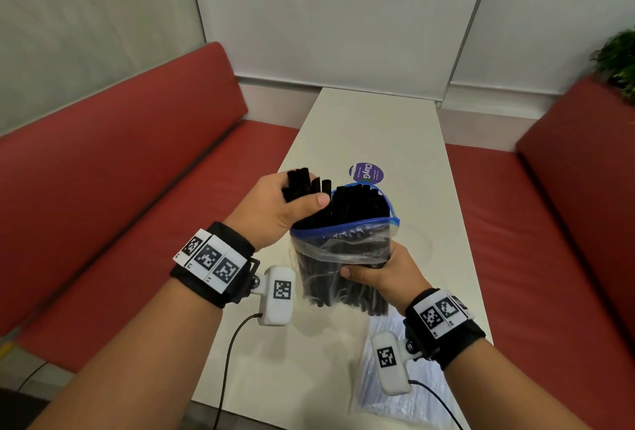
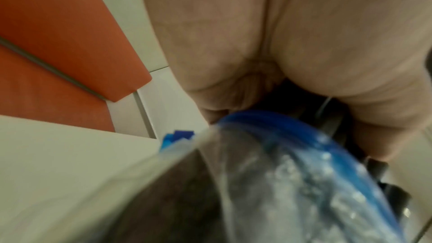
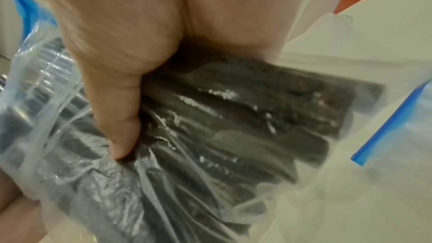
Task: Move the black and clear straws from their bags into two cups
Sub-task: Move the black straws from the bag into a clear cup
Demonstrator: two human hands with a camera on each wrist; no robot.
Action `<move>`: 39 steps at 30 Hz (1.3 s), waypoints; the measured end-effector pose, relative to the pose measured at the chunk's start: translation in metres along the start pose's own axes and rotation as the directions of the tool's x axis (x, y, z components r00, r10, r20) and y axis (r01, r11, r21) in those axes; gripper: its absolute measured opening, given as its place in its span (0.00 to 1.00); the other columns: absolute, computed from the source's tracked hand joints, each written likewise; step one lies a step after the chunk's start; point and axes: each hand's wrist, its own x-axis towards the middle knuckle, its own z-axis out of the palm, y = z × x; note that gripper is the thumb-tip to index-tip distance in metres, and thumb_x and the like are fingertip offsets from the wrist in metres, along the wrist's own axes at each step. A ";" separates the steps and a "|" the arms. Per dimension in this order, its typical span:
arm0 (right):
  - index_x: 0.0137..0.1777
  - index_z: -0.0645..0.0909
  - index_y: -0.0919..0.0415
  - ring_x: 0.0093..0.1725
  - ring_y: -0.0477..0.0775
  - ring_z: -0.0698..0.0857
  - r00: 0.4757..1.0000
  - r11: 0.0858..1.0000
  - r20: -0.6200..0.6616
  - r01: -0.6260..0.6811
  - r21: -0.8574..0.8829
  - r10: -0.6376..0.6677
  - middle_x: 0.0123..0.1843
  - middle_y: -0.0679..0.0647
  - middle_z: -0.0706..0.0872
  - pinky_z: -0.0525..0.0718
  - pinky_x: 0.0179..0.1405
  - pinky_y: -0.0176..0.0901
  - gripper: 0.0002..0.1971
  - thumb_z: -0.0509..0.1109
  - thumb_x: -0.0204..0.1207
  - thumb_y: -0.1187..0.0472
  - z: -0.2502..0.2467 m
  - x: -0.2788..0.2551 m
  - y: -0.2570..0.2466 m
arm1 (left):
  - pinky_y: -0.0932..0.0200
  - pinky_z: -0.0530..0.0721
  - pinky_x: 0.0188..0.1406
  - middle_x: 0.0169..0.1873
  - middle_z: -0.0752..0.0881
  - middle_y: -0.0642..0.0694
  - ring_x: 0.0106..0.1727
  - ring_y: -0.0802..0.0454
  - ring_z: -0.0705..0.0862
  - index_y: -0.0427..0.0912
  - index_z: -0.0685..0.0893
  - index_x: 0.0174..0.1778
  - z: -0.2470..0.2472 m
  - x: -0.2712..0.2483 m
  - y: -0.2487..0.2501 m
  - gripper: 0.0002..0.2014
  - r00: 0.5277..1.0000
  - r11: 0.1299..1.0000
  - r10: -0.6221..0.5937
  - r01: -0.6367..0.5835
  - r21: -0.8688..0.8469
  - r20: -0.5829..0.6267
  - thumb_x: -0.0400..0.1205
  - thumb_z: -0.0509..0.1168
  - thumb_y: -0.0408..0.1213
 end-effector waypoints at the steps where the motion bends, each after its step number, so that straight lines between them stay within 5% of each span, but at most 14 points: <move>1: 0.57 0.91 0.61 0.54 0.54 0.95 1.000 1.000 -0.001 -0.006 -0.001 0.006 0.53 0.56 0.97 0.92 0.53 0.43 0.18 0.84 0.68 0.73 0.000 0.000 0.001 | 0.67 0.84 0.42 0.32 0.89 0.60 0.40 0.61 0.87 0.48 0.88 0.43 0.001 0.001 0.000 0.10 0.998 0.998 -0.006 0.003 -0.059 -0.057 0.71 0.77 0.46; 5: 0.54 0.91 0.59 0.51 0.53 0.95 1.000 1.000 -0.017 -0.011 0.018 0.012 0.50 0.55 0.97 0.91 0.50 0.41 0.17 0.84 0.68 0.75 0.003 0.001 0.005 | 0.50 0.86 0.54 0.40 0.91 0.51 0.46 0.50 0.89 0.50 0.92 0.44 0.003 0.007 -0.004 0.22 0.993 0.972 -0.103 0.089 -0.218 -0.055 0.61 0.85 0.57; 11: 0.54 0.90 0.64 0.48 0.51 0.95 0.999 0.999 -0.048 -0.002 0.046 0.004 0.48 0.54 0.97 0.91 0.49 0.42 0.16 0.83 0.68 0.75 -0.001 0.005 0.005 | 0.54 0.88 0.54 0.42 0.92 0.46 0.45 0.53 0.91 0.42 0.89 0.47 0.017 0.008 0.007 0.10 0.988 0.984 -0.095 0.076 -0.159 -0.118 0.74 0.80 0.39; 14: 0.56 0.90 0.65 0.49 0.51 0.95 0.999 1.000 -0.053 0.001 0.018 0.000 0.48 0.54 0.97 0.91 0.49 0.41 0.16 0.84 0.68 0.74 -0.004 0.006 0.005 | 0.47 0.90 0.58 0.46 0.93 0.42 0.49 0.45 0.92 0.45 0.90 0.45 0.018 0.011 0.015 0.07 0.980 0.982 -0.039 0.002 -0.187 -0.196 0.74 0.78 0.41; 17: 0.57 0.90 0.64 0.51 0.52 0.95 0.998 0.999 -0.058 0.018 -0.026 -0.020 0.50 0.54 0.97 0.91 0.51 0.42 0.17 0.84 0.68 0.73 -0.005 0.007 0.005 | 0.45 0.90 0.58 0.49 0.93 0.38 0.50 0.38 0.92 0.40 0.90 0.47 0.018 0.015 0.025 0.05 0.972 0.983 0.010 -0.052 -0.174 -0.234 0.79 0.73 0.26; 21: 0.54 0.91 0.56 0.50 0.48 0.95 0.996 0.995 -0.057 0.062 -0.077 -0.067 0.48 0.48 0.97 0.91 0.50 0.39 0.17 0.85 0.68 0.73 -0.002 0.006 0.001 | 0.48 0.90 0.48 0.38 0.92 0.40 0.39 0.46 0.90 0.33 0.89 0.48 0.018 0.020 0.033 0.05 0.936 0.994 0.009 -0.046 -0.097 -0.352 0.78 0.72 0.25; 25: 0.51 0.92 0.53 0.48 0.44 0.95 0.994 0.992 -0.061 0.083 -0.095 -0.089 0.45 0.44 0.97 0.90 0.47 0.35 0.17 0.85 0.68 0.74 0.000 0.006 -0.002 | 0.39 0.91 0.47 0.33 0.89 0.38 0.35 0.43 0.89 0.31 0.84 0.43 0.018 0.024 0.052 0.04 0.918 0.988 -0.003 -0.059 -0.143 -0.397 0.77 0.74 0.26; 30: 0.53 0.92 0.55 0.50 0.48 0.95 0.991 0.990 -0.085 0.091 -0.108 -0.100 0.48 0.48 0.97 0.92 0.50 0.41 0.17 0.85 0.68 0.72 -0.003 0.006 -0.001 | 0.45 0.92 0.41 0.30 0.86 0.40 0.30 0.46 0.88 0.37 0.80 0.40 0.014 0.035 0.077 0.07 0.932 0.984 0.036 -0.096 -0.150 -0.362 0.80 0.69 0.24; 34: 0.55 0.91 0.62 0.50 0.53 0.95 0.985 0.978 -0.097 0.123 -0.170 -0.141 0.49 0.55 0.97 0.94 0.52 0.47 0.16 0.86 0.68 0.70 -0.003 0.006 -0.002 | 0.41 0.91 0.44 0.31 0.87 0.39 0.30 0.46 0.90 0.37 0.81 0.41 0.021 0.038 0.076 0.06 0.981 0.996 -0.057 0.043 -0.074 -0.188 0.81 0.70 0.25; 39: 0.54 0.91 0.60 0.50 0.56 0.96 0.971 0.987 -0.191 0.129 -0.091 -0.144 0.49 0.55 0.97 0.94 0.53 0.54 0.16 0.85 0.68 0.72 -0.003 0.007 -0.005 | 0.50 0.91 0.42 0.31 0.88 0.41 0.34 0.47 0.89 0.37 0.84 0.42 0.026 0.030 0.066 0.04 0.949 0.991 0.052 -0.086 -0.098 -0.310 0.78 0.72 0.26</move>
